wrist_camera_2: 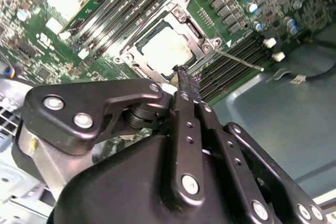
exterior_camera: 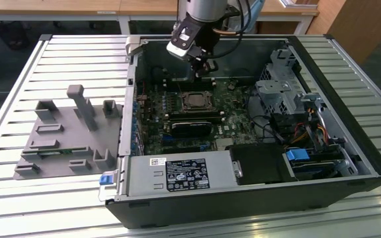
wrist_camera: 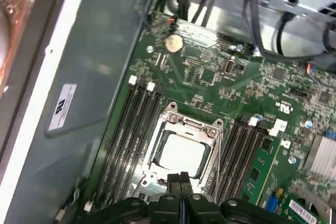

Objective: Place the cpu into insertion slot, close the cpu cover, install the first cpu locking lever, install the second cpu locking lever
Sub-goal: 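Install the first cpu locking lever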

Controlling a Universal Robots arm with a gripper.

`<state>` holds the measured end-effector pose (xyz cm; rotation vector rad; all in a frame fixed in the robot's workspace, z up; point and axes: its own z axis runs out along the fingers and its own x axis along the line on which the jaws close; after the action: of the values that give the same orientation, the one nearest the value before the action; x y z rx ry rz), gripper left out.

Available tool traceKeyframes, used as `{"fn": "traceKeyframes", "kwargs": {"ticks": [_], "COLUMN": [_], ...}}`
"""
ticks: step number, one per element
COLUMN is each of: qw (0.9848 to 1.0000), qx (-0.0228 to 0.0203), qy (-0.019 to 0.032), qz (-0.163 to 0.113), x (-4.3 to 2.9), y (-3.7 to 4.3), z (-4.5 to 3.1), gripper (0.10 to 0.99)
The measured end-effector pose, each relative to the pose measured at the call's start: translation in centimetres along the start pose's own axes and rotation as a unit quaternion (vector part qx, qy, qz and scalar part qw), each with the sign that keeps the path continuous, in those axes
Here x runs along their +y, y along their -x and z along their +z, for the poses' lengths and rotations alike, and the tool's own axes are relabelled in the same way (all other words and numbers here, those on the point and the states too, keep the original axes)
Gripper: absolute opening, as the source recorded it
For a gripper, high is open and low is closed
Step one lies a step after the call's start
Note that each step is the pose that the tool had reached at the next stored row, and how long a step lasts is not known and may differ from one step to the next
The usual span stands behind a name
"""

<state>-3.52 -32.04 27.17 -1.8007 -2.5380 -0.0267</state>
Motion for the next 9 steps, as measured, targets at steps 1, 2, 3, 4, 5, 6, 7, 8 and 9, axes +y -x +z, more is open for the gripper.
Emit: {"fn": "traceKeyframes", "kwargs": {"ticks": [1, 2, 3, 4, 5, 6, 7, 8, 9], "qw": [1.0000, 0.9998, 0.9996, 0.9993, 0.9990, 0.9985, 0.9980, 0.9974, 0.9967], "qx": [0.0000, 0.0000, -0.0001, -0.0001, -0.0001, -0.0002, -0.0002, -0.0002, -0.0003], "qy": [-0.0003, -0.0006, -0.0009, -0.0012, -0.0015, -0.0019, -0.0022, -0.0025, -0.0028], "qz": [-0.009, -0.018, -0.027, -0.036, -0.045, -0.054, -0.063, -0.072, -0.081], "x": [0.00, 0.00, 0.00, 0.00, 0.00, 0.00, 0.00, 0.00, 0.00], "y": [0.00, 0.00, 0.00, 0.00, 0.00, 0.00, 0.00, 0.00, 0.00], "z": [0.00, 0.01, 0.01, 0.01, 0.02, 0.02, 0.02, 0.03, 0.03], "gripper": [0.118, 0.118, 0.118, 0.118, 0.118, 0.118, 0.118, 0.118, 0.118]}}
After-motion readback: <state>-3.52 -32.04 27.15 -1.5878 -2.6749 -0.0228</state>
